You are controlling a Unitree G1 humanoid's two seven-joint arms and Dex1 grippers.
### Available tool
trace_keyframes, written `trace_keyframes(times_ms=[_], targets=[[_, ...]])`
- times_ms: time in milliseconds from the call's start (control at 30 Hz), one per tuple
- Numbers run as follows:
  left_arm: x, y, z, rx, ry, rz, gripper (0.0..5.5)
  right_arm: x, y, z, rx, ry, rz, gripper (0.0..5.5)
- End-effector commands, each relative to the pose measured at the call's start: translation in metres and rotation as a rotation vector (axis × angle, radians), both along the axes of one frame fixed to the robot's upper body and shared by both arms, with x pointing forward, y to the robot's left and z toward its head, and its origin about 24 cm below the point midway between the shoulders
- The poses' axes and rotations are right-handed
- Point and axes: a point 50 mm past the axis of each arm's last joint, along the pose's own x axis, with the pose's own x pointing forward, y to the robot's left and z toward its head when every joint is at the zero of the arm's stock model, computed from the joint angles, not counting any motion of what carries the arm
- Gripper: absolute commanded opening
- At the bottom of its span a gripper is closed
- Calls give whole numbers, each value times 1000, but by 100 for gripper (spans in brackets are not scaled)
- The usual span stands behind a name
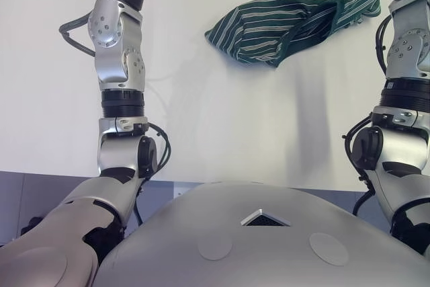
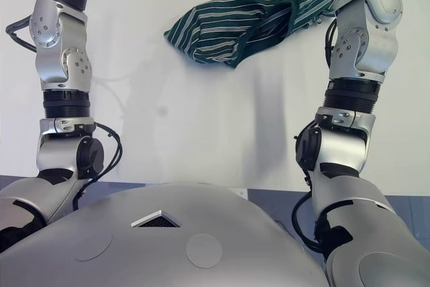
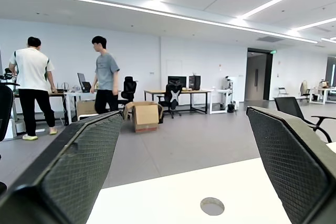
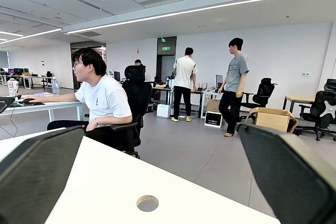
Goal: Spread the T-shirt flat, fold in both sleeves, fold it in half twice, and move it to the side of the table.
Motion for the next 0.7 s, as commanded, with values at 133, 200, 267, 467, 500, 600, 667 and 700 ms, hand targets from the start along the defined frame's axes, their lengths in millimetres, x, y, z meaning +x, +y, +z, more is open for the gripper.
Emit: trace_keyframes(times_ms=[133, 200, 267, 467, 500, 600, 667, 700], targets=[[-6, -11, -5, 36, -3, -48, 432, 3, 0, 6, -28, -8, 0, 537], [-7, -14, -6, 45, -2, -61, 432, 3, 0, 3, -39, 0, -6, 537], [-7, -15, -7, 42, 0, -62, 432, 4, 0, 0, -63, 7, -14, 537], [-7, -21, -5, 79, -17, -101, 432, 8, 1, -4, -98, 9, -34, 537], [-7, -21, -5, 83, -18, -105, 432, 8, 1, -6, -102, 10, -38, 537], [-7, -21, -5, 92, -16, -110, 432, 9, 2, -7, -111, 10, -44, 537], [-7, -23, -6, 108, -16, -118, 432, 10, 1, -8, -123, 15, -54, 537], [-8, -24, -7, 115, -15, -122, 432, 10, 0, -9, -131, 17, -59, 537]])
